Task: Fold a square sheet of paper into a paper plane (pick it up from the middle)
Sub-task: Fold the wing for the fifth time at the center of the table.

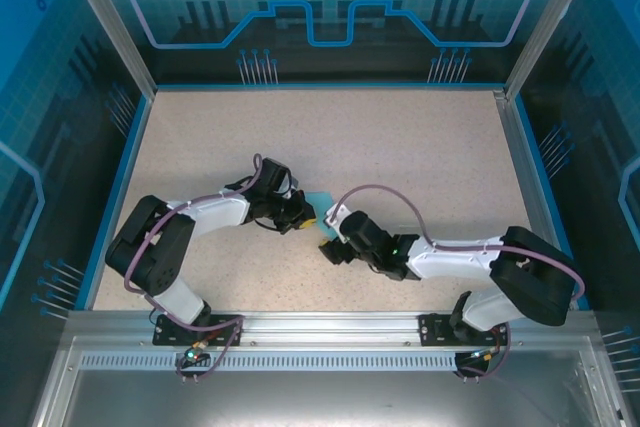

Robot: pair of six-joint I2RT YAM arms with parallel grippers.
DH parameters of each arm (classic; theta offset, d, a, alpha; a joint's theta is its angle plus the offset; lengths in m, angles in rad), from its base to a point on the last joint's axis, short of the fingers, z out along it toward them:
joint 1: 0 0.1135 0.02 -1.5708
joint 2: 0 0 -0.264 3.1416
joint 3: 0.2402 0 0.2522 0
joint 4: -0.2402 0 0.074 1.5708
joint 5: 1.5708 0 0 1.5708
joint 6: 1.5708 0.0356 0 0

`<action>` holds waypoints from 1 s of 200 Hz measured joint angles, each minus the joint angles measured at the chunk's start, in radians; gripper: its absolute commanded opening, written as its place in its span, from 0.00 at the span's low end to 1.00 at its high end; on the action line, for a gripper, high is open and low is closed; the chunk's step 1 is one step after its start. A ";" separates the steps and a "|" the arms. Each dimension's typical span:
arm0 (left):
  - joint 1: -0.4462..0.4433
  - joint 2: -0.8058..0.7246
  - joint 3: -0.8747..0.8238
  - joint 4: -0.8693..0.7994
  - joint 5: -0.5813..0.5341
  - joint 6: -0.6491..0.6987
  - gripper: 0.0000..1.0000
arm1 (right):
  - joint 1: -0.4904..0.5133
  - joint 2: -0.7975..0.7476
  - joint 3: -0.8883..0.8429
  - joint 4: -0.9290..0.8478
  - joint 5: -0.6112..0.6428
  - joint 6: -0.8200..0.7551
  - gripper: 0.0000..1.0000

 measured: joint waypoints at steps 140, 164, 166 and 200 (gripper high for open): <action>0.000 0.000 0.016 -0.042 -0.007 -0.018 0.04 | 0.030 0.287 -0.022 0.423 0.115 -0.294 0.25; 0.000 0.000 0.016 -0.050 -0.007 -0.018 0.06 | 0.015 0.288 -0.022 0.435 0.106 -0.286 0.15; 0.000 0.000 0.016 -0.050 -0.007 -0.018 0.07 | 0.015 0.288 -0.022 0.436 0.107 -0.285 0.15; 0.000 -0.004 0.037 -0.081 -0.012 -0.017 0.27 | 0.008 0.288 -0.022 0.438 0.079 -0.272 0.09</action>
